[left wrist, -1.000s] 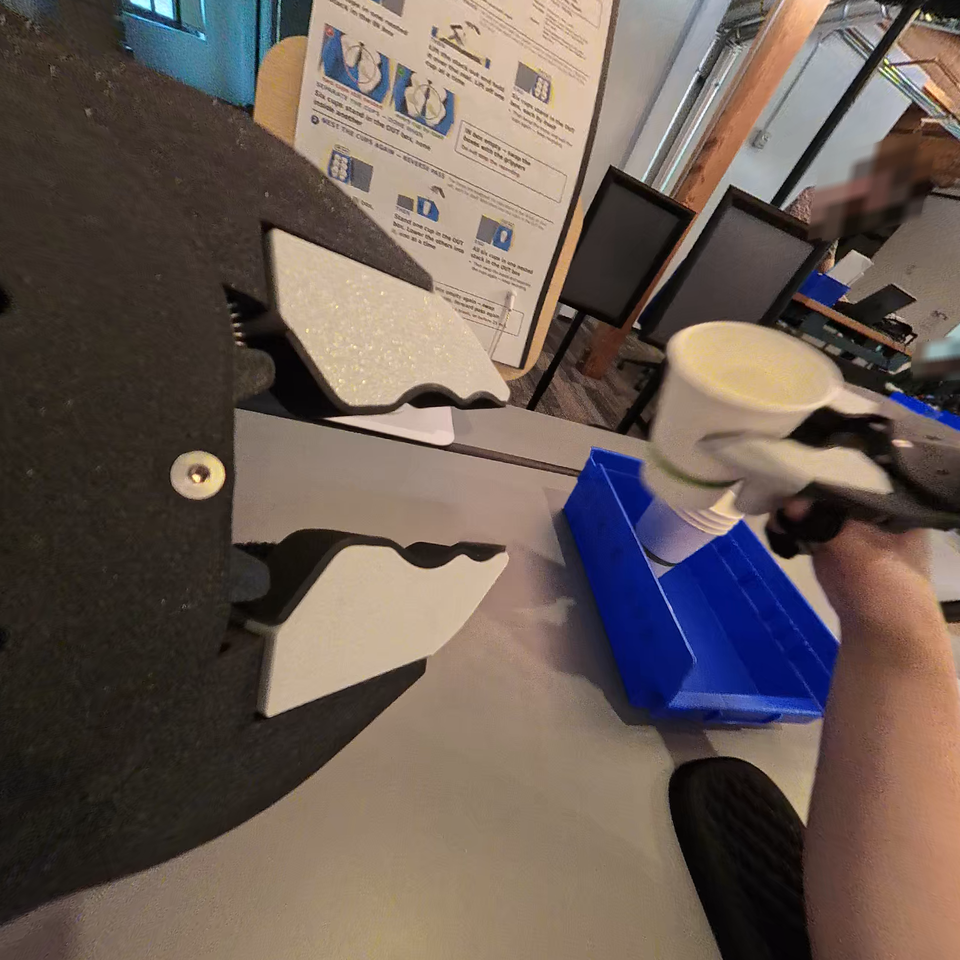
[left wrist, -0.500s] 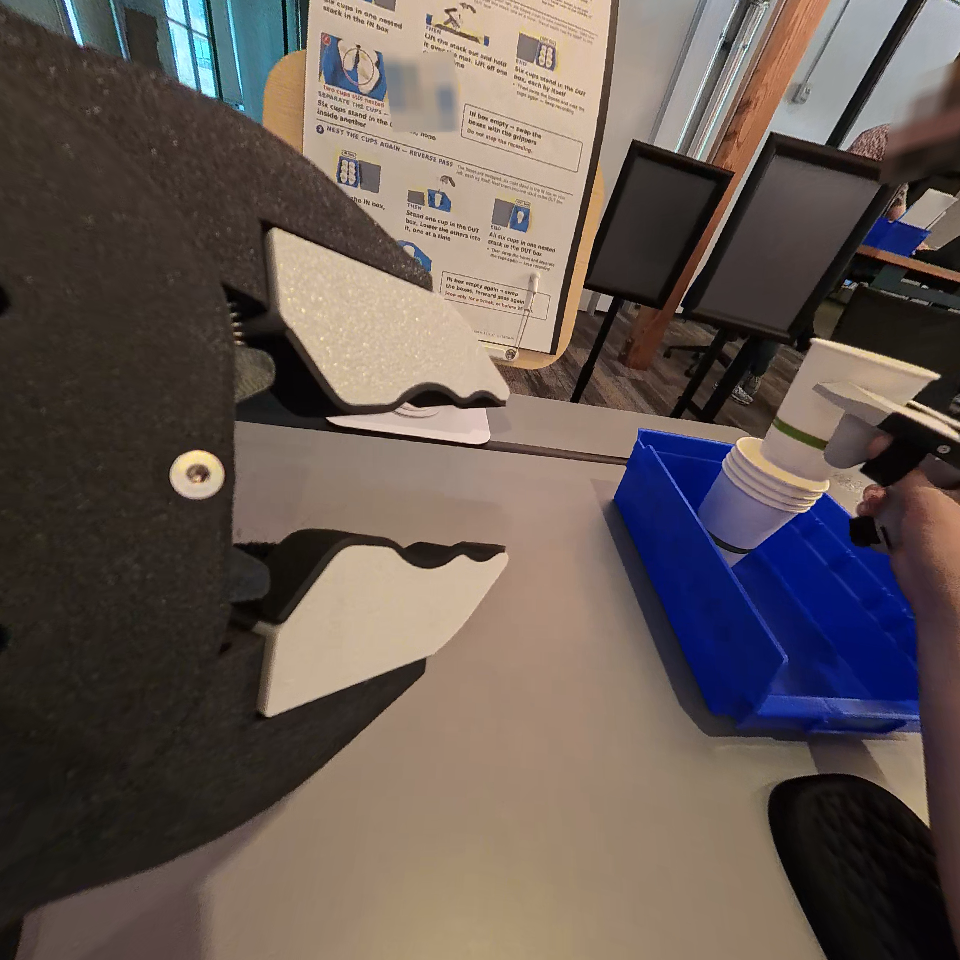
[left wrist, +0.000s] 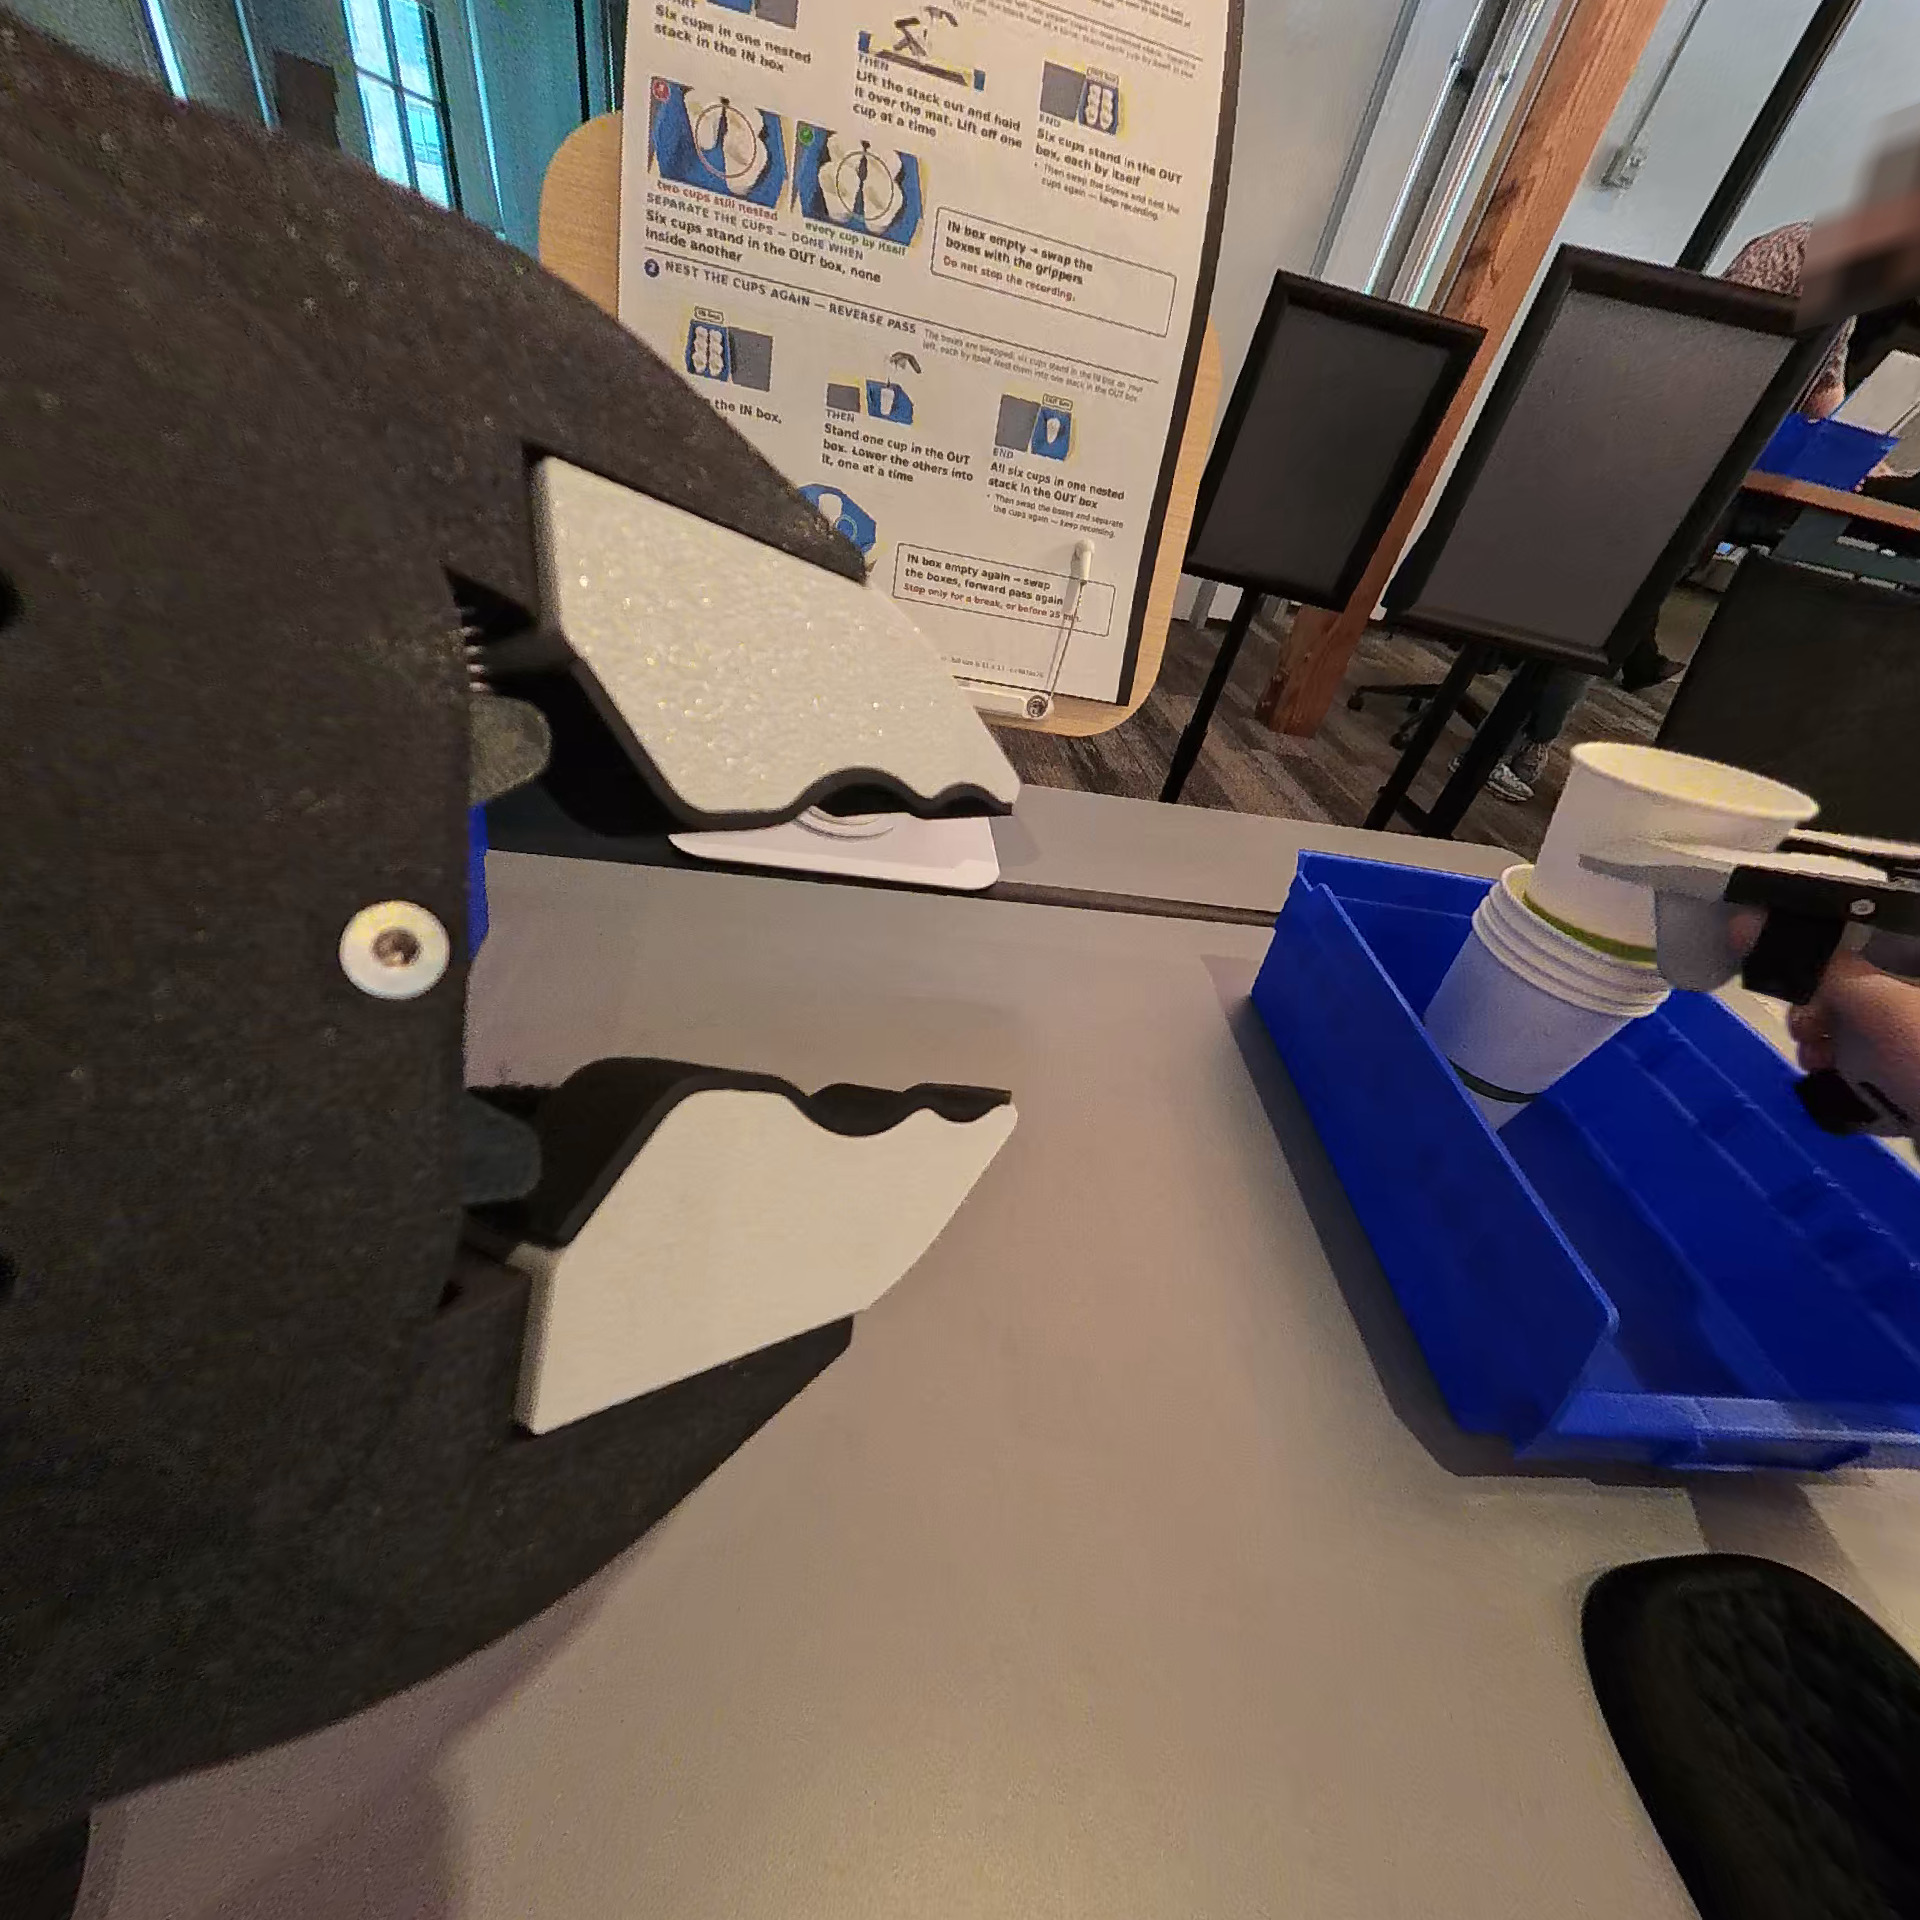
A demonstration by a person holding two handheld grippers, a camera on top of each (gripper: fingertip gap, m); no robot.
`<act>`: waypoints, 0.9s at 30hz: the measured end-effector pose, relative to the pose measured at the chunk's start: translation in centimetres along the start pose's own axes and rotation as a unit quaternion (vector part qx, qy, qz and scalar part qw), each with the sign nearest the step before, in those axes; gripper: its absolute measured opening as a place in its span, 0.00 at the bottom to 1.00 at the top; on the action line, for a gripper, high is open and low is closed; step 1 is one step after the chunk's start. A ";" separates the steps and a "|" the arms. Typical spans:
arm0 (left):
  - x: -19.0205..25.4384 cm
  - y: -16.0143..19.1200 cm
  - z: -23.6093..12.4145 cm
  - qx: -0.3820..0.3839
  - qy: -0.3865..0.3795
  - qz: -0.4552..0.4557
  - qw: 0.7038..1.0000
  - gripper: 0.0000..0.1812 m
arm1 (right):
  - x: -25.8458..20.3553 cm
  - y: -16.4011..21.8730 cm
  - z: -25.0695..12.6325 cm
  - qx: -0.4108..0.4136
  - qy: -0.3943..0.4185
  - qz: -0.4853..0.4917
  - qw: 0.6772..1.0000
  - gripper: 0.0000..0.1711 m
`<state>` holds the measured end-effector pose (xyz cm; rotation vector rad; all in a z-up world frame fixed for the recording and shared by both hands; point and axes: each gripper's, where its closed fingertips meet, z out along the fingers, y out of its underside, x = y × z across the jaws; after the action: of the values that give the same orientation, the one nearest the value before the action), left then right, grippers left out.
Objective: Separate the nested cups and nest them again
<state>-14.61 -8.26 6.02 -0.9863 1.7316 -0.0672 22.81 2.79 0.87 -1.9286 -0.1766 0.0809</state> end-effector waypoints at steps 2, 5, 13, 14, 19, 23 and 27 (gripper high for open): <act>-0.1 0.1 0.0 -0.003 -0.001 -0.002 1.000 0.27 | 0.2 0.9 -0.3 -0.043 0.011 -0.005 0.999 0.51; -0.3 0.5 -0.1 -0.009 -0.003 -0.007 1.000 0.27 | -0.1 1.8 -0.9 -0.089 0.008 0.009 0.996 0.53; -2.4 4.3 -1.7 -0.089 -0.041 -0.032 0.995 0.28 | 0.6 2.8 -3.1 -0.171 0.070 -0.022 0.983 0.56; -3.2 5.5 -2.4 -0.112 -0.058 -0.041 0.991 0.28 | 0.5 2.8 -3.5 -0.179 0.073 -0.026 0.981 0.56; -5.6 16.9 -8.6 -0.337 -0.126 -0.124 0.925 0.27 | -0.6 0.8 -5.0 -0.156 0.079 -0.046 0.983 0.55; -5.3 24.0 -11.2 -0.430 -0.130 -0.189 0.873 0.26 | -1.0 -1.9 -6.1 -0.097 0.095 -0.063 0.989 0.52; -6.3 28.5 -10.3 -0.443 -0.148 -0.194 0.863 0.27 | -1.5 -2.1 -6.1 -0.084 0.075 -0.049 0.992 0.52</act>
<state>-38.94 10.19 1.07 -1.8959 1.2229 0.6481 22.00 -2.37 5.00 -2.0818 -0.1815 -0.1473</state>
